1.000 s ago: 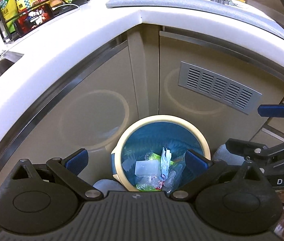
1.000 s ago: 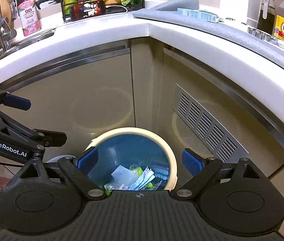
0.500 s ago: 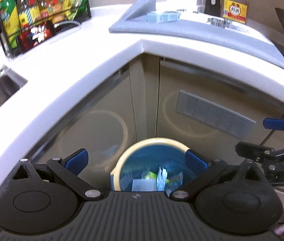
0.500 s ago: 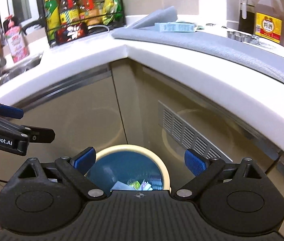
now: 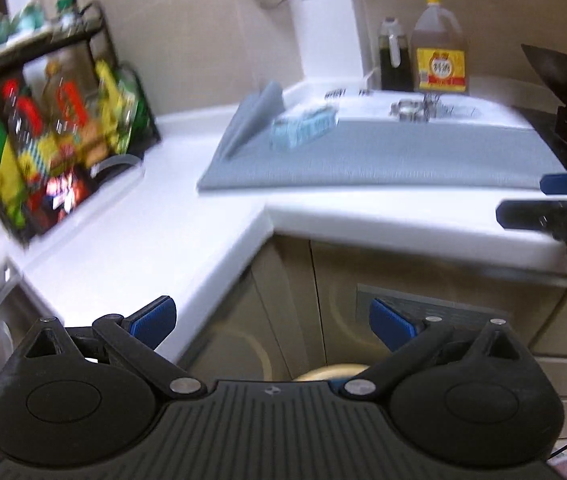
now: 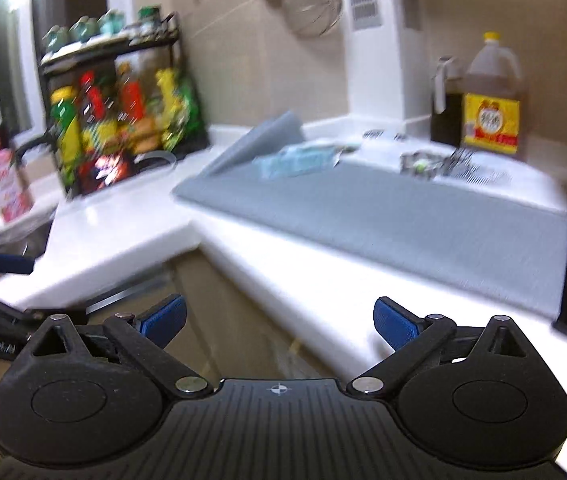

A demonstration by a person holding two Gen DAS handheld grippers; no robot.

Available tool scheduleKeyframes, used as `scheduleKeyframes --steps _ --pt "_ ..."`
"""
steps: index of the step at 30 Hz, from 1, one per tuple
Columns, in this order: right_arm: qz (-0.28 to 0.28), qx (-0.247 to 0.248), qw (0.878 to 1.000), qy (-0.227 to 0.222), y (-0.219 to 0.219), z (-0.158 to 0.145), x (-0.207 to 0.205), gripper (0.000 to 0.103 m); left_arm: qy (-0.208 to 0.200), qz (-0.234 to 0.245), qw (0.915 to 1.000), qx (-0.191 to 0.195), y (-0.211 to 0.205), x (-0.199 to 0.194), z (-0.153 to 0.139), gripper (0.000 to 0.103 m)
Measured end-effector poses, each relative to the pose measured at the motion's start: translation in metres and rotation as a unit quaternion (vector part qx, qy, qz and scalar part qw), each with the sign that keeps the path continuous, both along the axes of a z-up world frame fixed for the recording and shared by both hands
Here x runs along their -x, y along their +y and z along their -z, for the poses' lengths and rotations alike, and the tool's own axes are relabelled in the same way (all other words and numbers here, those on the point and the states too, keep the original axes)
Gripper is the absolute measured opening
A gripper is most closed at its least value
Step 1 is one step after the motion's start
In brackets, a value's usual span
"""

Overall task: Collect trash
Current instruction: 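Raise both tools from the bin up toward the grey counter mat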

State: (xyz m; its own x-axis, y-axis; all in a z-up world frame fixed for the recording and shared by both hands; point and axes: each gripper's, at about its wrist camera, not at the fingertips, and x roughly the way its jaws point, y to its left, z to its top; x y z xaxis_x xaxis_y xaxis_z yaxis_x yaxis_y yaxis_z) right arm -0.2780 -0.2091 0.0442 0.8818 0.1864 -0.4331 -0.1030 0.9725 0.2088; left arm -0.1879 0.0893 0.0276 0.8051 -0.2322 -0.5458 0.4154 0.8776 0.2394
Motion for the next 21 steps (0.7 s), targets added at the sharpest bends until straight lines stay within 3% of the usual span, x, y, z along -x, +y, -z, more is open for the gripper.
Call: scheduleKeyframes --steps 5,10,13,18,21 --pt "0.029 0.006 0.999 -0.022 -0.024 -0.017 -0.03 0.103 -0.028 0.025 0.9992 -0.013 -0.025 -0.025 -0.018 0.103" --pt "0.067 -0.003 0.997 -0.023 -0.052 -0.024 -0.072 0.103 -0.017 0.049 0.9986 0.003 -0.048 -0.072 -0.033 0.103" --pt "0.096 -0.013 0.995 -0.007 -0.071 -0.021 -0.107 0.103 -0.016 0.063 0.9978 0.011 -0.065 -0.105 -0.039 0.103" --pt "0.157 -0.024 0.987 0.031 -0.089 -0.007 -0.173 0.103 -0.038 0.082 0.9956 -0.028 -0.104 -0.159 -0.033 0.103" --pt "0.167 -0.02 0.984 0.051 -0.092 0.003 -0.212 0.103 -0.023 0.091 0.995 -0.033 -0.123 -0.198 -0.025 0.103"
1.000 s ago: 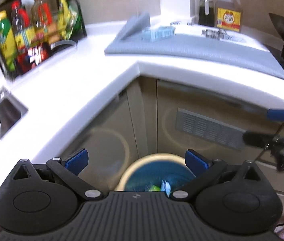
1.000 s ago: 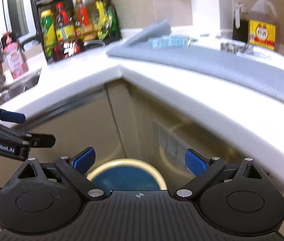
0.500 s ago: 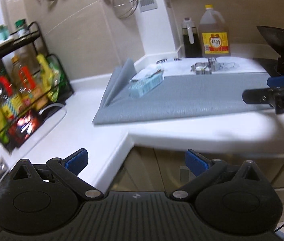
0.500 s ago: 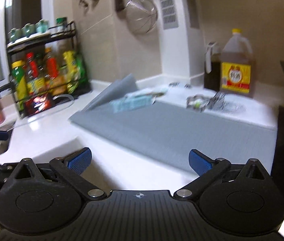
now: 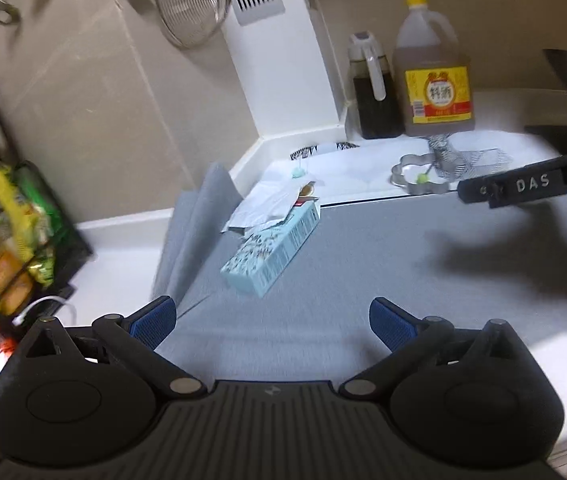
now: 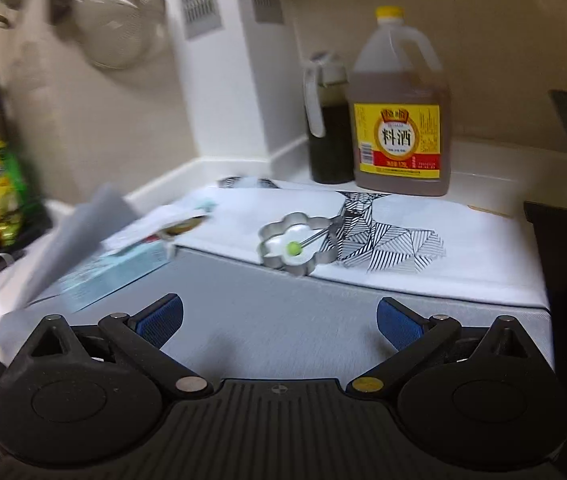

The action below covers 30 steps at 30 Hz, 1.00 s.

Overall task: Collect trash
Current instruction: 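Raise both tools from the bin up toward the grey counter mat, then grasp the printed drink carton with the left gripper while the right gripper grasps the metal egg mold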

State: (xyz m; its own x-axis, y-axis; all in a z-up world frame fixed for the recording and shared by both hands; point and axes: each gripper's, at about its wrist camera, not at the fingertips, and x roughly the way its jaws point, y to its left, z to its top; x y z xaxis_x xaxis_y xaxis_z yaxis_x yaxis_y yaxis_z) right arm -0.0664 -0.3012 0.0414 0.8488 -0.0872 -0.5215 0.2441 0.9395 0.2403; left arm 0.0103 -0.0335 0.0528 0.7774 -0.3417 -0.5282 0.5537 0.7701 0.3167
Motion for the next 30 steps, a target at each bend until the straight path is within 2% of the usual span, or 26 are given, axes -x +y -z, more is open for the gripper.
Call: scheduleKeyframes --steps 7,9,13,15,17,20,22,26,27,28,29,30 --pt "0.023 -0.013 0.999 0.045 -0.017 0.017 -0.084 0.103 0.055 -0.008 0.9984 -0.012 -0.03 -0.095 0.017 0.103" --pt "0.042 -0.024 0.997 0.065 -0.026 0.026 -0.103 0.103 0.073 -0.007 0.9973 0.0 -0.034 -0.119 0.022 0.103" --pt "0.056 0.025 0.996 0.06 -0.025 0.037 -0.118 0.103 0.133 0.002 0.9909 0.021 -0.043 -0.161 0.037 0.103" --pt "0.044 0.044 0.995 0.073 -0.023 0.039 -0.121 0.103 0.152 0.006 0.9878 0.033 -0.046 -0.172 0.046 0.103" --pt "0.042 0.039 0.996 0.069 -0.025 0.039 -0.12 0.103 0.158 0.015 0.9855 0.061 -0.043 -0.176 0.05 0.103" --pt "0.042 0.038 0.996 0.069 -0.025 0.038 -0.12 0.103 0.146 0.023 0.9859 0.078 -0.043 -0.175 0.054 0.103" --pt "0.04 0.064 0.994 0.085 -0.018 0.038 -0.125 0.103 0.14 0.024 0.9864 0.083 -0.044 -0.173 0.055 0.103" --pt "0.04 0.061 0.994 0.083 -0.019 0.038 -0.124 0.103 0.145 0.008 0.9864 0.077 -0.047 -0.172 0.052 0.102" --pt "0.041 0.061 0.994 0.082 -0.019 0.038 -0.124 0.103 0.145 0.002 0.9867 0.073 -0.049 -0.171 0.051 0.099" --pt "0.048 0.063 0.994 0.077 -0.019 0.037 -0.122 0.096 0.146 0.0 0.9865 0.075 -0.049 -0.168 0.047 0.08" --pt "0.054 0.063 0.995 0.064 -0.02 0.034 -0.118 0.077 0.148 0.006 0.9859 0.078 -0.049 -0.164 0.043 0.048" --pt "0.064 0.064 0.994 0.058 -0.021 0.033 -0.116 0.078 0.156 0.014 0.9846 0.076 -0.051 -0.161 0.039 0.044"
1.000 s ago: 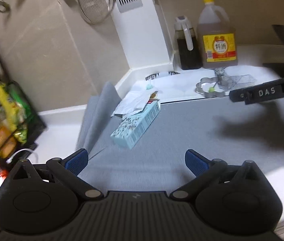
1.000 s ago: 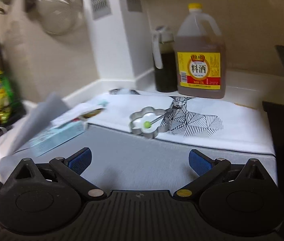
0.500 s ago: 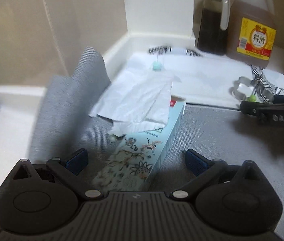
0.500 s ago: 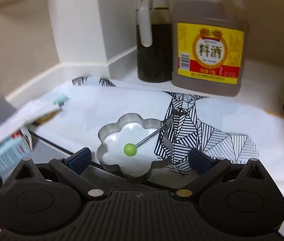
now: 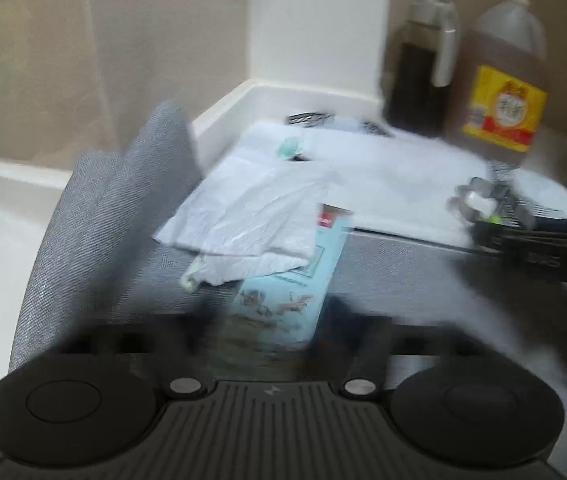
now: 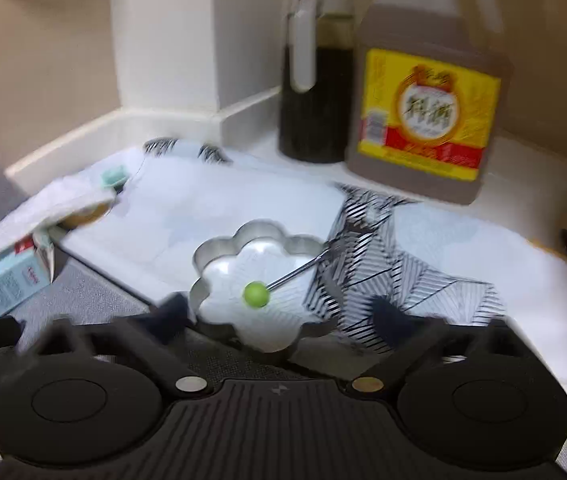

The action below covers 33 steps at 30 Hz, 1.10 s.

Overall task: Collect trash
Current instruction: 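Grasp the printed drink carton with the left gripper while the right gripper grasps the metal egg mold, then carry the drink carton and egg mold down over the bin with both grippers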

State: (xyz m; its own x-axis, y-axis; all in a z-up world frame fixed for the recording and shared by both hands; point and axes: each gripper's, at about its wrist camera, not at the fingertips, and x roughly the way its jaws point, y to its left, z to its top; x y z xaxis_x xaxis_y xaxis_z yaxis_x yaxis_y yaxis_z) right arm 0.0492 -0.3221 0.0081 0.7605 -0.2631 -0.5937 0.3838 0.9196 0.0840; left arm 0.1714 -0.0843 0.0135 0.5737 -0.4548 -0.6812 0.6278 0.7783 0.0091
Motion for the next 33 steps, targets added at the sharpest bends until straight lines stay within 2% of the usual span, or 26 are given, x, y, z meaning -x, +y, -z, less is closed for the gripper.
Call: scheduleKeyframes --steps 3,5,9,14,19,23,33 --pt "0.008 -0.019 1.0 -0.01 -0.007 0.0 0.003 0.078 -0.004 0.016 0.9999 0.004 -0.004 0.017 -0.006 0.044" --pt "0.015 -0.018 1.0 -0.013 -0.009 0.0 0.005 0.078 -0.018 0.041 0.999 0.005 -0.01 0.035 -0.009 0.044" --pt "0.025 -0.008 0.999 -0.02 -0.011 -0.002 0.013 0.078 -0.018 0.074 0.997 0.012 -0.021 0.07 -0.013 0.044" --pt "0.033 -0.006 0.998 -0.051 -0.013 -0.021 0.04 0.078 -0.016 0.084 0.9957 0.034 -0.01 0.109 -0.024 0.044" --pt "0.009 -0.028 0.996 -0.087 -0.002 -0.047 0.097 0.078 -0.027 0.075 0.9955 0.052 0.022 0.147 -0.041 0.044" --pt "-0.034 -0.056 0.992 -0.105 0.018 -0.061 0.154 0.078 -0.041 0.053 0.9962 0.056 0.053 0.186 -0.05 0.044" --pt "-0.146 -0.043 0.985 -0.085 0.086 -0.068 0.277 0.078 -0.055 -0.011 0.9974 0.045 0.146 0.303 -0.042 0.044"
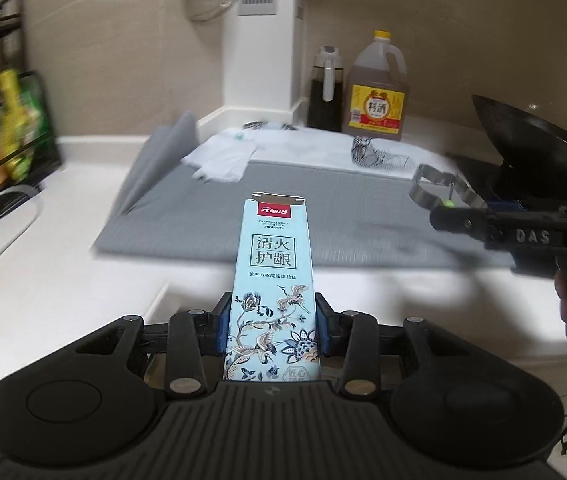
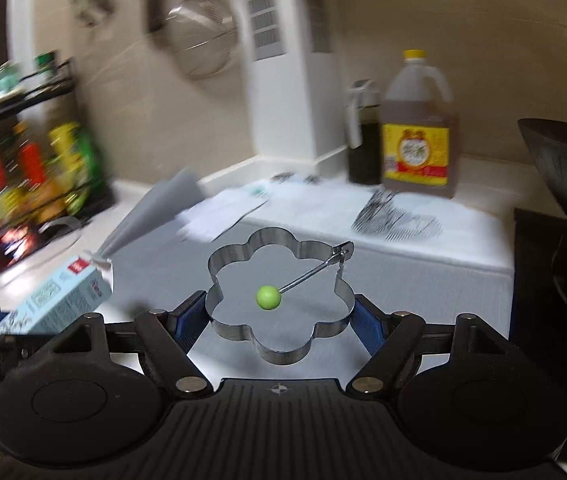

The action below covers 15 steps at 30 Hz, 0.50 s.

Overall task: Collect trash
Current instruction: 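Carry the drink carton and egg mold down over the bin with both grippers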

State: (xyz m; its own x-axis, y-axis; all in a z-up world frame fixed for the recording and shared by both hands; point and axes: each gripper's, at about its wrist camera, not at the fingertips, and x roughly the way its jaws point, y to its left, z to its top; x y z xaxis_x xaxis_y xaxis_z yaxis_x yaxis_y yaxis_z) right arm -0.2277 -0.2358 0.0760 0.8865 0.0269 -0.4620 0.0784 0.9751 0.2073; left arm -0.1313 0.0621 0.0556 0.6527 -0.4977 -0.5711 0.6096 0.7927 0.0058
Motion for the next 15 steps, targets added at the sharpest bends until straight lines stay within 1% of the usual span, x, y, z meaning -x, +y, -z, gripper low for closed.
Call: scheduleKeyframes --steps 3,6,8,12,15 --pt "-0.037 0.004 0.999 0.019 0.026 0.006 0.027 0.078 0.014 -0.03 0.9994 0.01 0.029 0.03 0.008 0.044" --pt "-0.07 0.004 0.996 0.047 0.05 0.018 0.048 0.078 0.026 -0.064 0.9974 0.02 0.054 0.056 0.017 0.044" --pt "-0.085 0.008 0.994 0.066 0.065 0.026 0.061 0.078 0.028 -0.086 0.9956 0.025 0.07 0.074 0.023 0.044" --pt "-0.111 0.022 0.989 0.09 0.094 0.039 0.086 0.078 0.02 -0.118 0.9927 0.014 0.091 0.107 0.04 0.044" --pt "-0.124 0.032 0.987 0.097 0.11 0.044 0.105 0.078 0.029 -0.124 0.9918 0.011 0.102 0.126 0.052 0.044"
